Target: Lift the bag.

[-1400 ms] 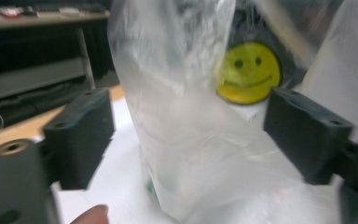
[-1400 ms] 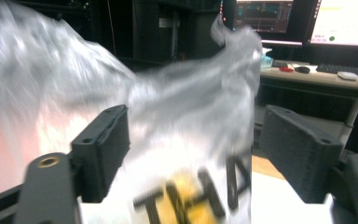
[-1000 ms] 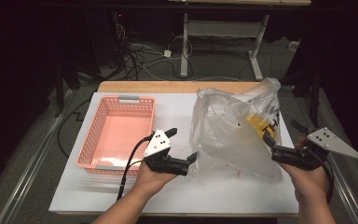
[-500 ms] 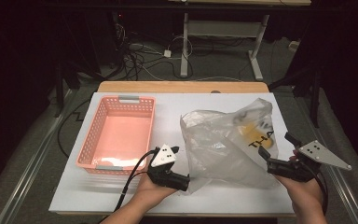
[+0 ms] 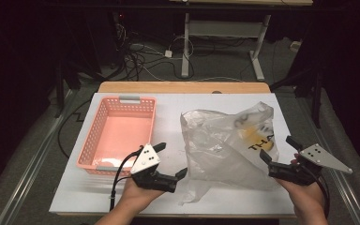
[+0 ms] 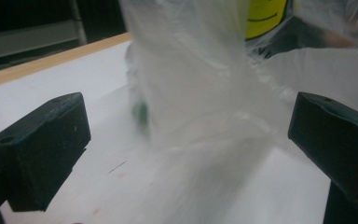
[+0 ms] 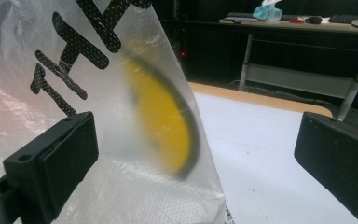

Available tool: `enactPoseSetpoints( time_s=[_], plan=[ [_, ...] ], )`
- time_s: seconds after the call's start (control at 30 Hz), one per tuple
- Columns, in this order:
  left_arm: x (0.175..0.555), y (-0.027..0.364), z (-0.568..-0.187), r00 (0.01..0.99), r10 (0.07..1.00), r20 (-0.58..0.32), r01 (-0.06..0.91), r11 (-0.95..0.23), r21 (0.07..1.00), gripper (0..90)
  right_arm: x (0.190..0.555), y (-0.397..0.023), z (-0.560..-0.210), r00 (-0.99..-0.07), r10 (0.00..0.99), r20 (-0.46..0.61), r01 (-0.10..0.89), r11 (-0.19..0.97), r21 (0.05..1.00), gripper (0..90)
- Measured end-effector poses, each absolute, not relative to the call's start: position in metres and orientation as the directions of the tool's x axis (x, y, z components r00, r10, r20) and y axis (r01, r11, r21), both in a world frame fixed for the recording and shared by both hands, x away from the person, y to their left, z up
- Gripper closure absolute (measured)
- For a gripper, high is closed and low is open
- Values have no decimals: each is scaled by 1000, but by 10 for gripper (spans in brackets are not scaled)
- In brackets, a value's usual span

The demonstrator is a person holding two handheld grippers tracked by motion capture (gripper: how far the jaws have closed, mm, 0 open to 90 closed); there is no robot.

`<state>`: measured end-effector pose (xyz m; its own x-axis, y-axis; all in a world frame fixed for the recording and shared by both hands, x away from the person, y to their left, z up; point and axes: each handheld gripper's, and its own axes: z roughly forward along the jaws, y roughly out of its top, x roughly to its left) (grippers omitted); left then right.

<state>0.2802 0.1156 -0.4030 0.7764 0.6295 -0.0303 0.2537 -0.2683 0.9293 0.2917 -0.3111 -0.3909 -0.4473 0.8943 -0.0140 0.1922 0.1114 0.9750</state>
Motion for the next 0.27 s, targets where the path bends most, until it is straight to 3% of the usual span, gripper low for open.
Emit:
enactPoseSetpoints(
  time_s=[0.27],
  plan=[
    [288, 121, -421, 745, 665, -57, 321, -281, 905, 0, 291, -311, -391, -449, 893, -5, 195, 104, 975, 4]
  ],
)
